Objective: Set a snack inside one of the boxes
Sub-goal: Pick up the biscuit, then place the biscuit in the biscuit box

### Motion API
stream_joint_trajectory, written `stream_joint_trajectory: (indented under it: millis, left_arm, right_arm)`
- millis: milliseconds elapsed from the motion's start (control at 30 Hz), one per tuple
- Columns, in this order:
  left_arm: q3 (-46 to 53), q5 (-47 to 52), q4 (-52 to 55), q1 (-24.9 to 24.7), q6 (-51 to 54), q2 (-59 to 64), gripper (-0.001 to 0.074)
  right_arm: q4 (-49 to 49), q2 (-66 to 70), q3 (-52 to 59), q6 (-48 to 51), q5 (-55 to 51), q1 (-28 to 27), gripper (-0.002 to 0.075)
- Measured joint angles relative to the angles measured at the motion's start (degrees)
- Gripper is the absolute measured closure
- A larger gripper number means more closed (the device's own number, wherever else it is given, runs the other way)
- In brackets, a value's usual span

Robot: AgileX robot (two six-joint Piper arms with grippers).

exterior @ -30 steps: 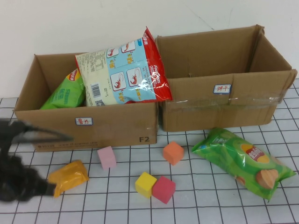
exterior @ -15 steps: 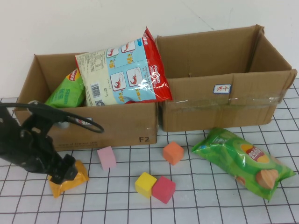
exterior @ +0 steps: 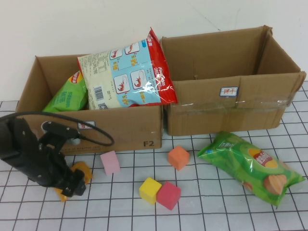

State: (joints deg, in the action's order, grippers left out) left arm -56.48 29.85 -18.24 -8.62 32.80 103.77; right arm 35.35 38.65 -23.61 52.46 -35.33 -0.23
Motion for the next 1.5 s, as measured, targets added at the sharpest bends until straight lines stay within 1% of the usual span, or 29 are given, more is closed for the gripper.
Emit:
stream_joint_trajectory:
  millis: [33, 167, 267, 433, 567, 600, 667, 867, 1033, 1133, 1267, 1333, 1433, 1500]
  left_arm:
    - [-0.25, 0.4, -0.82, 0.0, 0.0, 0.1, 0.0155]
    - [-1.52, 2.59, -5.14, 0.0, 0.0, 0.6, 0.0336]
    - [-3.05, 6.36, -8.41, 0.0, 0.0, 0.94, 0.0334]
    - [-7.43, 16.67, -13.75, 0.0, 0.23, 0.94, 0.0334]
    - [-11.86, 29.0, -17.53, -0.61, 4.12, 0.94, 0.0334]
    - [-13.17, 32.5, -18.55, -1.22, 5.32, 0.94, 0.0334]
    - [-15.81, 36.2, -20.19, -3.09, 6.32, 0.94, 0.0334]
    - [-27.77, 38.42, -21.83, -10.72, 7.23, 0.94, 0.0334]
    - [-40.64, 33.41, -23.31, -15.57, 7.43, 0.94, 0.0334]
    - [-46.57, 24.33, -23.94, -17.05, 7.54, 0.94, 0.0334]
    - [-48.59, 9.09, -26.64, -17.71, 7.54, 1.83, 0.0334]
    - [-48.73, 1.86, -30.87, -17.71, 7.94, 3.45, 0.0334]
    - [-48.73, -5.05, -38.13, -17.71, 11.45, 6.9, 0.0334]
    - [-48.73, -7.06, -44.29, -17.71, 15.65, 9.21, 0.0334]
  right_arm:
    - [0.0, 0.0, 0.0, 0.0, 0.09, 0.0, 0.0727]
    - [0.0, 0.0, 0.0, 0.01, 0.2, 0.0, 0.0727]
    - [0.0, 0.0, 0.0, 0.01, 0.2, 0.0, 0.0727]
    - [0.0, 0.0, 0.0, 0.11, 0.2, 0.0, 0.0727]
    - [0.0, 0.0, 0.0, 0.22, 0.2, 0.0, 0.0727]
    - [0.1, 0.0, 0.0, 0.22, 0.2, 0.0, 0.0727]
    - [0.23, 0.0, 0.0, 0.22, 0.2, 0.0, 0.0727]
    - [0.44, 0.0, 0.0, 0.22, 0.28, 0.0, 0.0727]
    - [0.57, 0.0, 0.0, 0.45, 0.42, 0.0, 0.0727]
    - [0.57, 0.0, 0.0, 0.58, 0.42, 0.0, 0.0727]
    - [0.57, 0.0, 0.0, 0.71, 0.42, 0.0, 0.0727]
    - [0.57, 0.0, 0.0, 0.71, 0.42, 0.0, 0.0727]
    - [1.41, 0.0, 0.0, 0.71, 0.45, 0.0, 0.0727]
    - [1.62, 0.0, 0.0, 0.8, 0.55, 0.0, 0.0727]
